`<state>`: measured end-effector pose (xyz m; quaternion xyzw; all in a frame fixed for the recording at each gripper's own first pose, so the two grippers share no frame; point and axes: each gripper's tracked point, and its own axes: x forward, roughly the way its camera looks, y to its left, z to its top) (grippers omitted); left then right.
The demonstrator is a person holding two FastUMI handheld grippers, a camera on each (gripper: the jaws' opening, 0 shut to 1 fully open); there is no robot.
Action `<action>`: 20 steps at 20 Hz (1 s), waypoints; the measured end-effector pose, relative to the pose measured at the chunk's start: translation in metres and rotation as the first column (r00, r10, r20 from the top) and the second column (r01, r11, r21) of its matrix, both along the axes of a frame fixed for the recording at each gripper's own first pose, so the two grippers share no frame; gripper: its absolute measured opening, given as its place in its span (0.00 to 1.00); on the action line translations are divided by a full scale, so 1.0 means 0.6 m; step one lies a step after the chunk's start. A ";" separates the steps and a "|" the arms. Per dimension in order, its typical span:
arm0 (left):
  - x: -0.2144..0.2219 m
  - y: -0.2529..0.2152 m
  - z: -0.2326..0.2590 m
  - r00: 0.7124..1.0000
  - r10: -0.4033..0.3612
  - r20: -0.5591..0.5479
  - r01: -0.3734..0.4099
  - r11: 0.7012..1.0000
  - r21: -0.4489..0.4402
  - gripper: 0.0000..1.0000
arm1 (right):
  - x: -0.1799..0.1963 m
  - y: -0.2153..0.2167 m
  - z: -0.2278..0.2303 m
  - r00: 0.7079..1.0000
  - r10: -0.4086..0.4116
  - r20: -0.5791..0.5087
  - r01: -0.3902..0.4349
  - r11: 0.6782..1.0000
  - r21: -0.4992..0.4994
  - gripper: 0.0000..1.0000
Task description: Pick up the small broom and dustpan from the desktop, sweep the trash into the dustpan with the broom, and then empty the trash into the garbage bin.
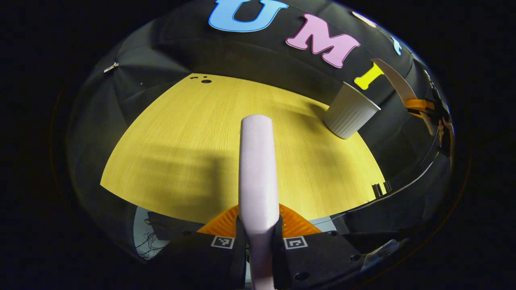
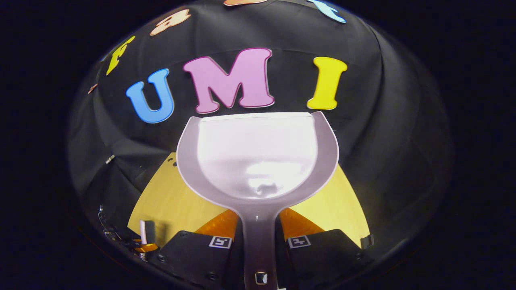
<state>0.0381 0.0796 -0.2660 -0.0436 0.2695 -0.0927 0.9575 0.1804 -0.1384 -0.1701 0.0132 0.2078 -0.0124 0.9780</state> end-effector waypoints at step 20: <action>0.222 0.001 -0.015 0.989 0.046 -0.140 -0.033 0.995 0.093 0.30 | 0.086 0.180 -0.419 0.879 0.182 -0.440 -0.200 0.980 0.006 0.36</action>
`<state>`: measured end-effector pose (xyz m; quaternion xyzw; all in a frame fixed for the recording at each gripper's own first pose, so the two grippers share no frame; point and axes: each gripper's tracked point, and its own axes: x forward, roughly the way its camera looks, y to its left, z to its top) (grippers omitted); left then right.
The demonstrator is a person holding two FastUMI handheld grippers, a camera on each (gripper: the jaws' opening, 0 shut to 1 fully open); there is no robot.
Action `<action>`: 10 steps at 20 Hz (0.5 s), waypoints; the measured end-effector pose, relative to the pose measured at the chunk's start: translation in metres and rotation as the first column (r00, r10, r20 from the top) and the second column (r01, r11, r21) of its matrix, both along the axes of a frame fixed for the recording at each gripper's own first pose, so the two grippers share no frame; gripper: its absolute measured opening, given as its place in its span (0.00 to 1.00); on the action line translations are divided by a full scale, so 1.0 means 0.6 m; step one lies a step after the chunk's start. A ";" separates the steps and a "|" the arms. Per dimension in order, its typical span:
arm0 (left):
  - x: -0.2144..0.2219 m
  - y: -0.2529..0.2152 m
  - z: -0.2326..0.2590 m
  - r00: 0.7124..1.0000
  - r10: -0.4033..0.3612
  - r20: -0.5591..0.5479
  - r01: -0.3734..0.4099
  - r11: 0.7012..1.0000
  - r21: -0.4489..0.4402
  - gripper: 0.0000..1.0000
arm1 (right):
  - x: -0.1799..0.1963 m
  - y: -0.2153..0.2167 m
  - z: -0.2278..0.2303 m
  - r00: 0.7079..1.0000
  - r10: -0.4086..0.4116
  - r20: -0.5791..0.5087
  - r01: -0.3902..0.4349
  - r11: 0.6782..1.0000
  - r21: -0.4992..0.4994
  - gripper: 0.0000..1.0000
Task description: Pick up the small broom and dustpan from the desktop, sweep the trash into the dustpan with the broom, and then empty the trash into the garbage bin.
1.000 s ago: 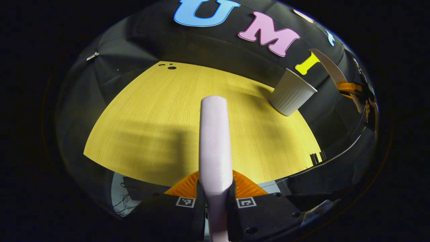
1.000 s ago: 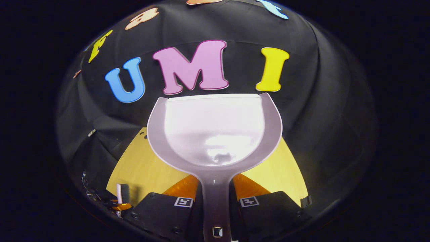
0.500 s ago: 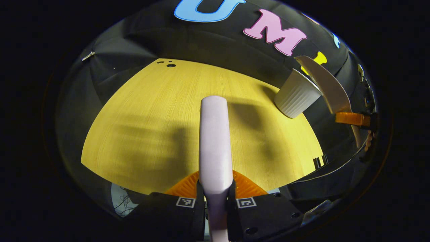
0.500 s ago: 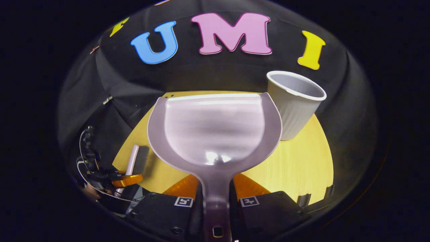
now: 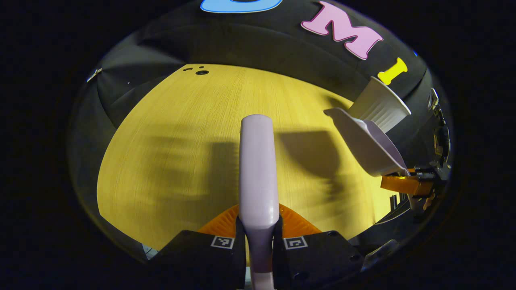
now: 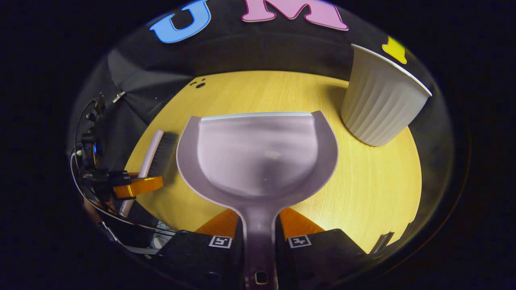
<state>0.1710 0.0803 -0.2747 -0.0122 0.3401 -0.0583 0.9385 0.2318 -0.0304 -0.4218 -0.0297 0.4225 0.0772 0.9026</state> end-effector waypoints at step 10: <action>0.054 -0.008 -0.034 0.986 0.068 -0.153 -0.031 0.972 0.234 0.32 | 0.031 -0.038 -0.103 0.993 -0.046 -0.109 0.039 0.997 -0.070 0.39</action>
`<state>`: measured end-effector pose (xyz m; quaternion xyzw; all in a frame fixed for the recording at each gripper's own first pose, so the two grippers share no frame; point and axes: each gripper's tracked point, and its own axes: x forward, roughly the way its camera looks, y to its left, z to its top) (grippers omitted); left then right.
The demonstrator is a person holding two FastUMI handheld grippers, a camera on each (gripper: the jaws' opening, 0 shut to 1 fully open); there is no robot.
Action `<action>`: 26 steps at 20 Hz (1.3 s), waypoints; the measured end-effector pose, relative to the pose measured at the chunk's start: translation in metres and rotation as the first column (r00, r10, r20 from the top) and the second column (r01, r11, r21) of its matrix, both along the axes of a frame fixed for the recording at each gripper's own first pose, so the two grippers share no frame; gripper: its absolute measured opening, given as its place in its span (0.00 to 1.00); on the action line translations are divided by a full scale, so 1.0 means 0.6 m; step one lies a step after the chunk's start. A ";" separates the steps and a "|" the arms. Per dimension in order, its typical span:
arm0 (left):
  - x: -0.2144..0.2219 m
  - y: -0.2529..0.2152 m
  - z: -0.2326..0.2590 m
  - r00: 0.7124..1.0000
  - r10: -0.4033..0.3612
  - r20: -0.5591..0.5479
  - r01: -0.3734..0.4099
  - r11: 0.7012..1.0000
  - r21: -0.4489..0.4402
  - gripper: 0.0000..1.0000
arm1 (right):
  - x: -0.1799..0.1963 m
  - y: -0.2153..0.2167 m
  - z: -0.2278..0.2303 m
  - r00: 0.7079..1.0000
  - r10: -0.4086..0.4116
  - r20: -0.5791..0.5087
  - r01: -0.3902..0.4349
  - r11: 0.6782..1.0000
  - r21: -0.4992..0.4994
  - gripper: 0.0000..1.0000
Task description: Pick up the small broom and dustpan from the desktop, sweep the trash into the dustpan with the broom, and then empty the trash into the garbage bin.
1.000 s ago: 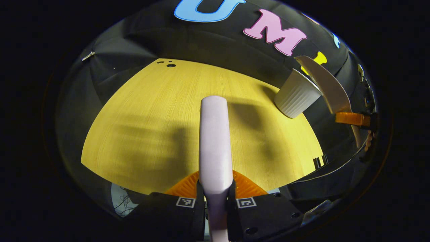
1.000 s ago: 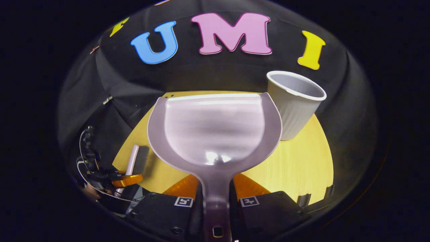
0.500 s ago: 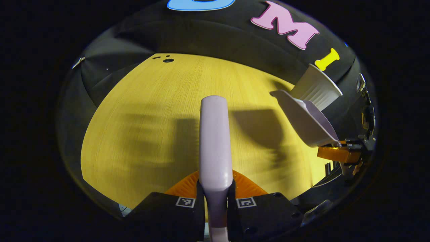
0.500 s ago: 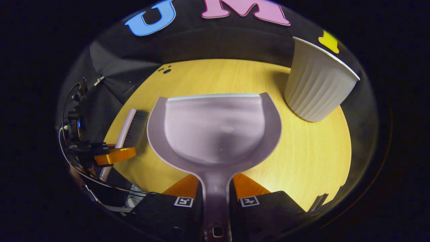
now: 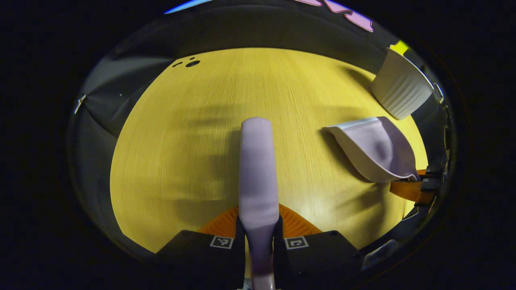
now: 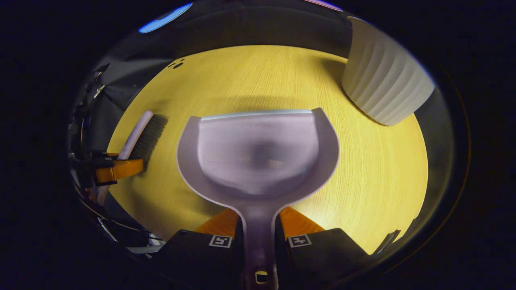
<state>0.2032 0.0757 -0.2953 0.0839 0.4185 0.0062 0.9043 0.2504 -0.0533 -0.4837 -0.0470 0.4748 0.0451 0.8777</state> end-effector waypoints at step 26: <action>-0.096 -0.034 0.153 0.930 0.003 0.367 0.006 1.000 -0.023 0.97 | -0.025 0.000 0.141 0.949 -0.083 0.304 0.048 0.991 0.123 1.00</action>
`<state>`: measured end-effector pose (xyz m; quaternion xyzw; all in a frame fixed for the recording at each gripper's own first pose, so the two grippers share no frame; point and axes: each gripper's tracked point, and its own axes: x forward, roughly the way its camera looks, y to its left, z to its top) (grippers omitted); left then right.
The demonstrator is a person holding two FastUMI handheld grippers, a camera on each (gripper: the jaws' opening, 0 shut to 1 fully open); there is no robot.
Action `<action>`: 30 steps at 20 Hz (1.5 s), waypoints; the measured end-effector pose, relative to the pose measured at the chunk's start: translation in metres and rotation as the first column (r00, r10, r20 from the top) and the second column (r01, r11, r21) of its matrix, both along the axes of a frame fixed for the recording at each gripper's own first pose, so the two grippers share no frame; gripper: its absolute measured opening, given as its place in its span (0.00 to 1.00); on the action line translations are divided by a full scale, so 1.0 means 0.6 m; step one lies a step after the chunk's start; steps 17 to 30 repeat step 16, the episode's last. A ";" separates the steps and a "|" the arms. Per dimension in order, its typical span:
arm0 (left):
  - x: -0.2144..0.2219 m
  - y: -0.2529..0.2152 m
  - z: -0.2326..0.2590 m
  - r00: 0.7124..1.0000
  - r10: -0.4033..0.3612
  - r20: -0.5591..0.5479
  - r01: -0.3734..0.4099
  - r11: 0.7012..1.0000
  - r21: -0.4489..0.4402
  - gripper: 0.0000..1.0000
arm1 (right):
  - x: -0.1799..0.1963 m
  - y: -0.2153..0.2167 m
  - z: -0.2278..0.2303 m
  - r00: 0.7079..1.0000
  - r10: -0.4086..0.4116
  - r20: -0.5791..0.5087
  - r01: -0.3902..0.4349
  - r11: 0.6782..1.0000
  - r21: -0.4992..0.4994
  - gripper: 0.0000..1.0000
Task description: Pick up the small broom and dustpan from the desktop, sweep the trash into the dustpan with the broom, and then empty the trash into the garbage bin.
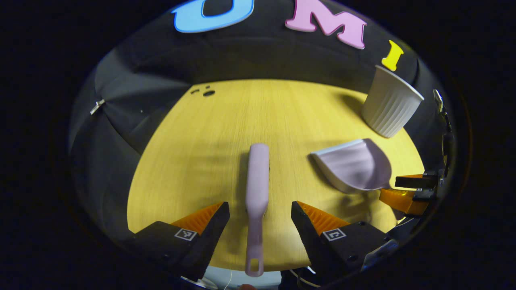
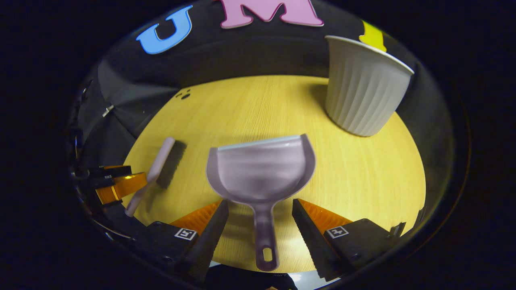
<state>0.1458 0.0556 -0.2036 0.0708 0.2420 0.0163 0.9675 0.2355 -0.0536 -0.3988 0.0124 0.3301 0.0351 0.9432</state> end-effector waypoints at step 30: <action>-0.277 -0.062 0.245 0.804 -0.058 0.592 0.060 0.998 0.018 0.96 | -0.186 -0.052 0.402 0.765 -0.047 0.642 0.097 0.994 -0.043 0.99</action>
